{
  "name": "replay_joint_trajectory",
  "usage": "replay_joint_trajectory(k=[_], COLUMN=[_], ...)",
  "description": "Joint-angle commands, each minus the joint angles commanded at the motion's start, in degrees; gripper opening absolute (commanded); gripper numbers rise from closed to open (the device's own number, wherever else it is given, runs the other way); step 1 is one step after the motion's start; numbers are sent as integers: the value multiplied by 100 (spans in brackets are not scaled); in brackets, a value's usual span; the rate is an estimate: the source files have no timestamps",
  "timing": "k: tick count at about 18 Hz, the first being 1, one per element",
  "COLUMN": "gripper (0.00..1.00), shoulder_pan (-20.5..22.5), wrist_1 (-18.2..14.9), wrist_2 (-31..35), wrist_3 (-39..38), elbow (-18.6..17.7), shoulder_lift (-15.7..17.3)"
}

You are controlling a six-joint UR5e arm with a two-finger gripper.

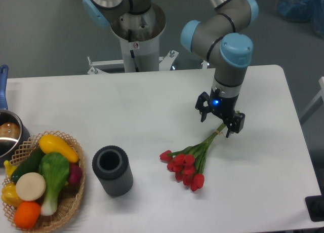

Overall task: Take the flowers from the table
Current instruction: 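Lower the gripper around the tulip stems near the leaves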

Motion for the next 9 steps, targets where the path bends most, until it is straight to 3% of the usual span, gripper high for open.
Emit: replay_joint_trajectory(k=[9], gripper=[100], shoulder_pan=[0], wrist_1=[18], wrist_2=[-26], wrist_3=[0], elbow=[-61], shoulder_lift=[-290])
